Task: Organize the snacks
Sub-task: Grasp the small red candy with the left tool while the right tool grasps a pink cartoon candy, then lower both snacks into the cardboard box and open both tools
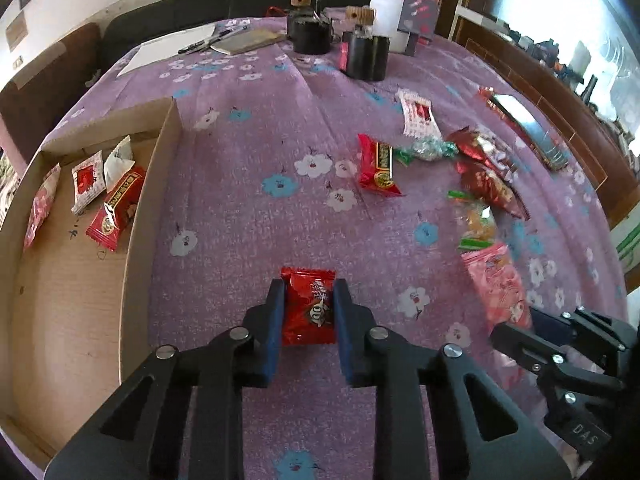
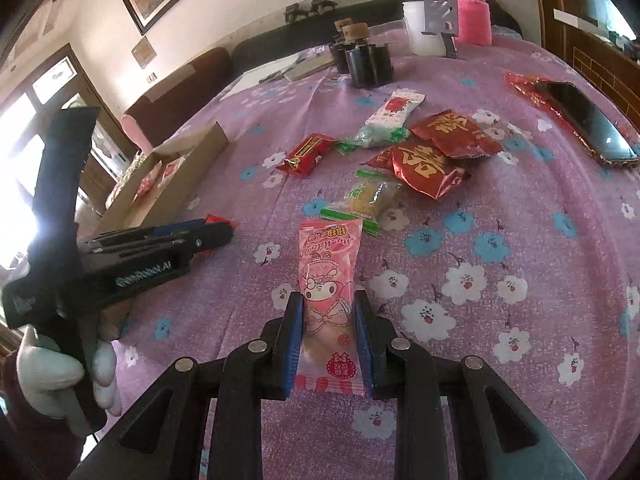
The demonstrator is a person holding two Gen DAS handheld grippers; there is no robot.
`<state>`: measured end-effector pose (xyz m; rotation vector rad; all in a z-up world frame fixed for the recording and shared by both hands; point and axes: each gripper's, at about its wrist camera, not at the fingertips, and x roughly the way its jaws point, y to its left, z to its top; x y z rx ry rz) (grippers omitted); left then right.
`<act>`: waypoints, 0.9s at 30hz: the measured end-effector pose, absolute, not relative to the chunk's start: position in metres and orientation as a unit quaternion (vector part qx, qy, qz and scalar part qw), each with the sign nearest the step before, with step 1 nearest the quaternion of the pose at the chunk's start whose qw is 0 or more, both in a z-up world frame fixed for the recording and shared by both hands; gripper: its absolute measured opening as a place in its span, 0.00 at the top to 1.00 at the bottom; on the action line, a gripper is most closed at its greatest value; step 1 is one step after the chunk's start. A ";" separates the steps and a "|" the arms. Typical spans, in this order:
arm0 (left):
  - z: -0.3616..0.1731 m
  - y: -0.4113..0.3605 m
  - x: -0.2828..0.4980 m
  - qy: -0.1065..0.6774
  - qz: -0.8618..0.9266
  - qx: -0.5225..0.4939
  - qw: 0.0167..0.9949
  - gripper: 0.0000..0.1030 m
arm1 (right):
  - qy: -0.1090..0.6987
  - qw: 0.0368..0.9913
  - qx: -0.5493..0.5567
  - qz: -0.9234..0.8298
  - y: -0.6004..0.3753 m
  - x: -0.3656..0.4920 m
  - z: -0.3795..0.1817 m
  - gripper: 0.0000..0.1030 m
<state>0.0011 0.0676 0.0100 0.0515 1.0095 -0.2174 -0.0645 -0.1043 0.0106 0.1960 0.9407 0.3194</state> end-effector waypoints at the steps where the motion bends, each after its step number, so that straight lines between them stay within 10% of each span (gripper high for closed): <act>1: 0.011 0.070 -0.001 0.482 -0.107 0.017 0.870 0.81 | 0.450 0.875 0.095 0.153 -0.105 -0.065 0.011 0.75; 27: 0.048 0.292 0.002 0.465 -0.032 -0.143 0.873 0.80 | 0.438 0.859 0.071 0.257 0.032 -0.033 0.083 0.77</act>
